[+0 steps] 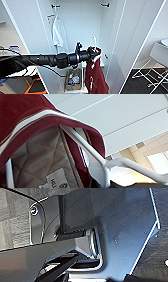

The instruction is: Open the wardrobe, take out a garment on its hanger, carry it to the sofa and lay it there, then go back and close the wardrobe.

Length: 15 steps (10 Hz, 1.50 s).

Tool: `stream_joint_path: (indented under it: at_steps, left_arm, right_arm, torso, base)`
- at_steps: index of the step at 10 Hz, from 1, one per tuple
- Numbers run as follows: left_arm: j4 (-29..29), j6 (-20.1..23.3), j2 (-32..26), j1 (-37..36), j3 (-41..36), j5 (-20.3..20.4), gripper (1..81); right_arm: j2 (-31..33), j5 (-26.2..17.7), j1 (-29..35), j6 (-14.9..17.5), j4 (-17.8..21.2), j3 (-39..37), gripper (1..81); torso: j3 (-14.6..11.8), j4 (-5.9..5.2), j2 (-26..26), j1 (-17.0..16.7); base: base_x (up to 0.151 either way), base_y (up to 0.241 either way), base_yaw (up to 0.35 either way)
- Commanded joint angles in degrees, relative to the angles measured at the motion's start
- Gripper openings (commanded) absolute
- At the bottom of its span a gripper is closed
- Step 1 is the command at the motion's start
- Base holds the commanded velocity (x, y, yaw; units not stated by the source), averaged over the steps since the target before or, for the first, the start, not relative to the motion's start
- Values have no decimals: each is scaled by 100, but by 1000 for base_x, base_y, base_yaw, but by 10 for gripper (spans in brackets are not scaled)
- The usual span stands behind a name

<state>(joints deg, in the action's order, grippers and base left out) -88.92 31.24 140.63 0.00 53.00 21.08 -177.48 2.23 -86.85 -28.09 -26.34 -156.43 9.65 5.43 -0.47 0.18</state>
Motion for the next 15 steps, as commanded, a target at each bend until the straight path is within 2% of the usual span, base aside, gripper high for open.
stream_joint_path:
  at_steps: [1,3,6,8,12,15]
  left_arm:
    - [699,66,-535,-488,-747,-491,10]
    - [700,127,-544,-207,-835,-508,10]
    - [692,514,-571,400,-783,-737,10]
    - [683,576,-579,435,-783,-964,10]
    - [692,681,-738,585,-493,-992,10]
    - [700,787,-817,594,-554,-983,10]
  right_arm:
    - [17,-162,119,31,-55,70,811]
    - [26,-153,101,40,-64,87,811]
    - [79,-3,84,40,-64,87,811]
    - [79,-3,101,40,-64,87,811]
    - [88,-3,92,49,-73,114,811]
    - [97,-3,101,49,-64,114,811]
  torso:
    - [0,0,0,0]
    - [0,0,0,-2]
    - [0,0,0,-2]
    - [0,0,0,-2]
    - [0,0,0,-2]
    - [0,0,0,-2]
  base:
    - [0,0,0]
    - [0,0,0]
    - [0,0,0]
    - [0,0,0]
    - [0,0,0]
    - [0,0,0]
